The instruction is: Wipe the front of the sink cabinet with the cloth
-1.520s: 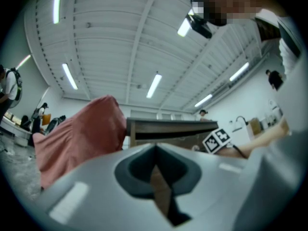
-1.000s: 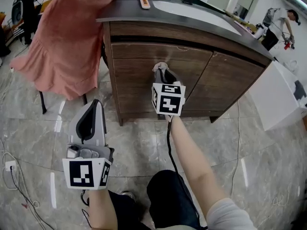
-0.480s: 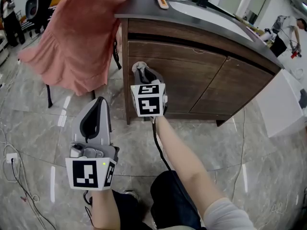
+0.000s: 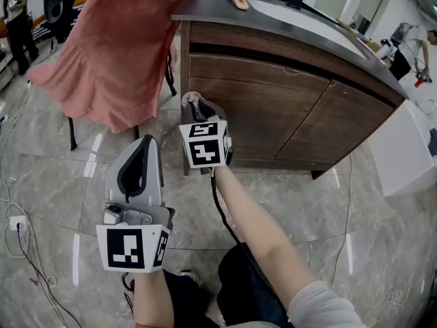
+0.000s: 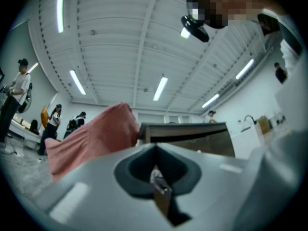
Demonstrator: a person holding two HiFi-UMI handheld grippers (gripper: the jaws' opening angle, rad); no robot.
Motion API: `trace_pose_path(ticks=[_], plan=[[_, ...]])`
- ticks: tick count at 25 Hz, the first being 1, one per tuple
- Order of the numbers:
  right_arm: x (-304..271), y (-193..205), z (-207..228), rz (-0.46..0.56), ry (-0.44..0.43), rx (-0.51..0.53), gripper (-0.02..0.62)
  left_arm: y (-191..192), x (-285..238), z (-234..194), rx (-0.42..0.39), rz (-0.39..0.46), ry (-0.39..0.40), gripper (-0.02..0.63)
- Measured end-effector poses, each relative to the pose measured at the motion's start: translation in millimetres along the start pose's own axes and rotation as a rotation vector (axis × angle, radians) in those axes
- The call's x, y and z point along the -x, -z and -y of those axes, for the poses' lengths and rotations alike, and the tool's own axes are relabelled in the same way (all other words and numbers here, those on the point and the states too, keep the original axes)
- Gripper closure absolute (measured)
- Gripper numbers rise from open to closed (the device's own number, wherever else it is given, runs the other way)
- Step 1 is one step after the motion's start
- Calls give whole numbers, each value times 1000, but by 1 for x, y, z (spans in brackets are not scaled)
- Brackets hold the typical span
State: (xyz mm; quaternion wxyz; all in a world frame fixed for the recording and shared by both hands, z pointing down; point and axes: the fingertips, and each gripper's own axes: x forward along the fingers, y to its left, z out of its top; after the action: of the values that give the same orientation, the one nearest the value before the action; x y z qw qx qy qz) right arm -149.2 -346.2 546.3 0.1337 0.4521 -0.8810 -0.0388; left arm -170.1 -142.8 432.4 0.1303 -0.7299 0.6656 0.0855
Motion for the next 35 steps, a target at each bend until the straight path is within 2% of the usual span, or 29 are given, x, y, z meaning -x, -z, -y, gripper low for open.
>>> trace_pose_path(ticks=[5,10,23,35], plan=[[-3,14,-2,-22,-4,37,535,1,-2,3,9,3,3,600],[6,19,18,-13,14,-34,535,2,-3,8,7,0,12,600],[38,41,102,-1,141,-96,535,8,-9,14,18,-9,30,600],[81,72,201,-7,317,-185,534,12,-13,22,21,-17,52,600]])
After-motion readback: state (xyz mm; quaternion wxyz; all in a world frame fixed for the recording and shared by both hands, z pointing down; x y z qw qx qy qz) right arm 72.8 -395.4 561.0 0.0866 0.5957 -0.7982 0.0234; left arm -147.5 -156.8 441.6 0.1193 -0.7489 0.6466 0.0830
